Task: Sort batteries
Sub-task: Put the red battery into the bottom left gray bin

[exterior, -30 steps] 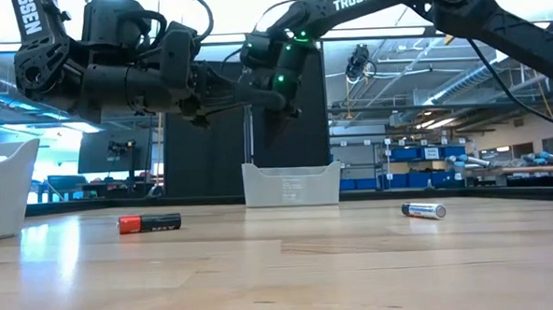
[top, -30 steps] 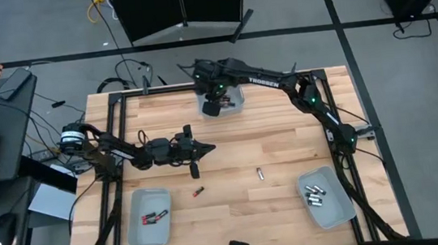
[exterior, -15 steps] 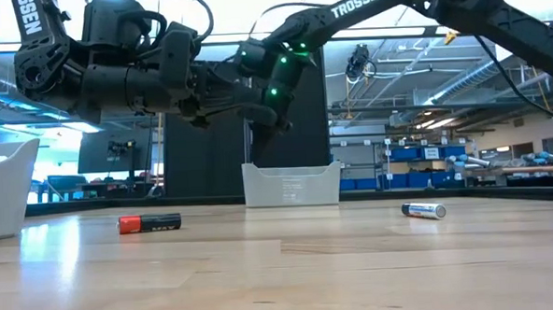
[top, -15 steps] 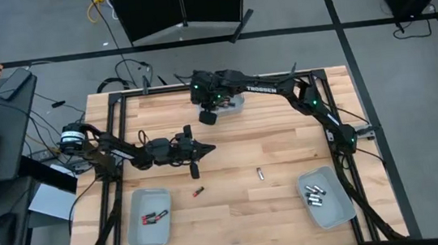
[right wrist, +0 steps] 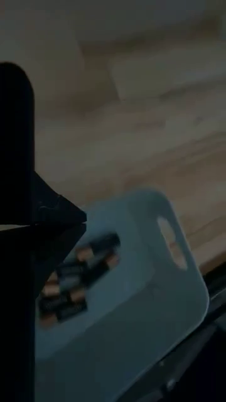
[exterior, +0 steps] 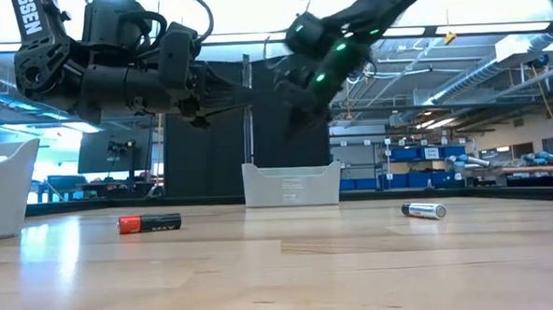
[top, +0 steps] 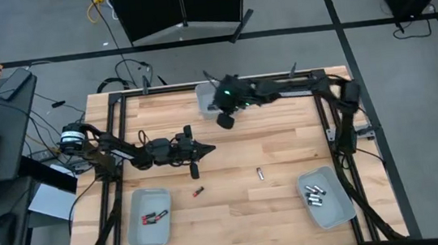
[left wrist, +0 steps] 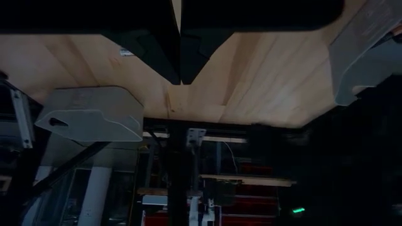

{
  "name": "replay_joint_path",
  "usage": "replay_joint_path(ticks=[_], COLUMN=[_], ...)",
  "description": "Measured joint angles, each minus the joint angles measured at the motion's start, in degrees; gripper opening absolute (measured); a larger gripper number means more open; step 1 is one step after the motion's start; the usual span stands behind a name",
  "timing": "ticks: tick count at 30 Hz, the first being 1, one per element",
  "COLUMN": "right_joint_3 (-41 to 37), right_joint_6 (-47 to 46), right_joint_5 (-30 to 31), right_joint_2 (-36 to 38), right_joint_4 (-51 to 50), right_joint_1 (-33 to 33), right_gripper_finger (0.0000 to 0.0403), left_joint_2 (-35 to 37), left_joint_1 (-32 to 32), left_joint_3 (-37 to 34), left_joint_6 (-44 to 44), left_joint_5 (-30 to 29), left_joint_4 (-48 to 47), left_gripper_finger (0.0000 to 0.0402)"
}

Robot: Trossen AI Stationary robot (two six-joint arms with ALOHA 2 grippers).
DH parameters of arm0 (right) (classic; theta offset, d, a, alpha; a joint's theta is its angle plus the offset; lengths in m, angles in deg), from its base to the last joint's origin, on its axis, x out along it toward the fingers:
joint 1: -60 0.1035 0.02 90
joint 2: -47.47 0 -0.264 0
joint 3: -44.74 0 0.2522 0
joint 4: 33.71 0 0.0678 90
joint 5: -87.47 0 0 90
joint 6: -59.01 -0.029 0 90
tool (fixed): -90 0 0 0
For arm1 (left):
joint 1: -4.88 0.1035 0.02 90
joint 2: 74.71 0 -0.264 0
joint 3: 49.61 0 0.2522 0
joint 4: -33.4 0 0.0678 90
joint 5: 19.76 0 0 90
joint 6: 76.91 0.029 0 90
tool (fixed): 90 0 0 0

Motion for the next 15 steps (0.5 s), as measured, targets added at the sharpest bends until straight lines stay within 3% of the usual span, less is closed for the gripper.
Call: replay_joint_path(ticks=[7,15], right_joint_3=[-19.9,-31.6], right_joint_6=[-5.3,-11.4], right_joint_5=[2.9,11.0], right_joint_2=[12.1,18.4], right_joint_4=[16.3,21.8], right_joint_1=[6.1,14.0], right_gripper_finger=[0.0002,0.0003], left_joint_2=[0.0,0.0], left_joint_1=[0.0,-1.1], left_joint_3=[0.0,0.0], left_joint_6=[-0.9,-2.9], left_joint_5=[0.6,0.8], left_joint_4=[0.0,0.3], left_gripper_finger=[0.0006,0.0006])
